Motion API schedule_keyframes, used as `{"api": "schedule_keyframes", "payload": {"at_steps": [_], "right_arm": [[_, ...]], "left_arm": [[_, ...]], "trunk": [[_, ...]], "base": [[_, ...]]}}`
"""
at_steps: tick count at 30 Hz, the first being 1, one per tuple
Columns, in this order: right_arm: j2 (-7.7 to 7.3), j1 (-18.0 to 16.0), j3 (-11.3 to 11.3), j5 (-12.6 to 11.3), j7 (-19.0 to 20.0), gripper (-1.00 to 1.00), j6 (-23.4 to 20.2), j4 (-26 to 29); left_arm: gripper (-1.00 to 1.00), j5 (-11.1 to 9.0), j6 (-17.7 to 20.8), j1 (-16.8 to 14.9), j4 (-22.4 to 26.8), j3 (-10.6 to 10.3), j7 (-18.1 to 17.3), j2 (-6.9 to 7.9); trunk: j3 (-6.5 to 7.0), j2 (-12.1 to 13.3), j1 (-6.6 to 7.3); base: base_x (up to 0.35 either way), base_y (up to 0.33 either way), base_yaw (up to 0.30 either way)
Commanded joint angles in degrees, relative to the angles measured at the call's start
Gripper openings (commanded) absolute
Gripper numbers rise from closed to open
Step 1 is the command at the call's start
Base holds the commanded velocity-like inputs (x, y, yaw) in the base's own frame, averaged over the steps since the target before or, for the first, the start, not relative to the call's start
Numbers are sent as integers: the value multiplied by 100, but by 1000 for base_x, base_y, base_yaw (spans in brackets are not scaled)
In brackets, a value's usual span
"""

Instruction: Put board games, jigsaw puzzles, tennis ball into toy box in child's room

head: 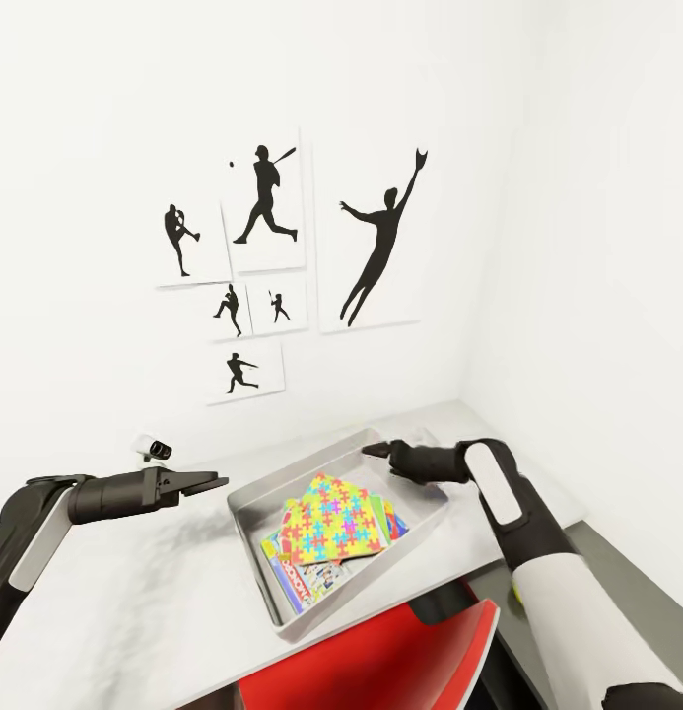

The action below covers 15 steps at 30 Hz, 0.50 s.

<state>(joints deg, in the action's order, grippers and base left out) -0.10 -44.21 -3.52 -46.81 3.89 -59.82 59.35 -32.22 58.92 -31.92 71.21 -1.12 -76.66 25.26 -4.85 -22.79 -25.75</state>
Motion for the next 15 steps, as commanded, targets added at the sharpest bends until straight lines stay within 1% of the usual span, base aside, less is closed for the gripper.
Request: {"api": "schedule_keyframes", "payload": {"at_steps": [1, 3, 4, 6, 7, 8, 10, 12, 13, 15], "right_arm": [[-5, 67, 88, 44, 41, 100, -18, 176], [-29, 209, 255, 43, 41, 100, -18, 417], [-50, 316, 413, 42, 41, 100, -18, 546], [-94, 529, 837, 34, 74, 100, -18, 699], [-109, 638, 1065, 30, 159, 100, -18, 744], [-120, 753, 1284, 30, 311, 100, -18, 772], [-142, 997, 1664, 34, 778, 100, -18, 803], [-240, 1268, 1978, 45, 1307, 100, -18, 854], [-315, 1402, 2098, 52, 1539, 100, -18, 909], [-460, 1679, 2240, 54, 1895, 100, 154, 1009]], "left_arm": [[100, -22, 50, -7, -1, -11, -7, 5], [100, -22, 50, -7, -1, -10, -7, 5], [100, -22, 50, -7, -1, -10, -7, 6], [100, -22, 50, -7, -1, -6, -7, 11], [100, -22, 50, -7, -1, -4, -8, 12], [100, -23, 50, -7, -1, -4, -11, 13], [100, -26, 50, -3, -1, -3, -14, 14], [100, -28, 50, 0, -1, -2, -15, 18], [100, -29, 50, -1, -1, 1, -15, 20], [100, -30, 50, 0, -1, 49, -15, 22]], "trunk": [[-13, -13, -4], [-10, -13, -4], [-6, -13, -4], [7, -13, -4], [15, -13, -4], [23, -13, -4], [40, -13, -4], [58, -13, -4], [67, -13, -4], [84, -13, -4]], "base": [[-65, 0, 0], [-103, 0, 0], [-130, 0, -5], [-147, 0, -38], [-157, 0, -59], [-161, 0, -67], [-171, 0, -74], [-193, 0, -78], [-210, 0, -80], [-156, 0, -81]]}}
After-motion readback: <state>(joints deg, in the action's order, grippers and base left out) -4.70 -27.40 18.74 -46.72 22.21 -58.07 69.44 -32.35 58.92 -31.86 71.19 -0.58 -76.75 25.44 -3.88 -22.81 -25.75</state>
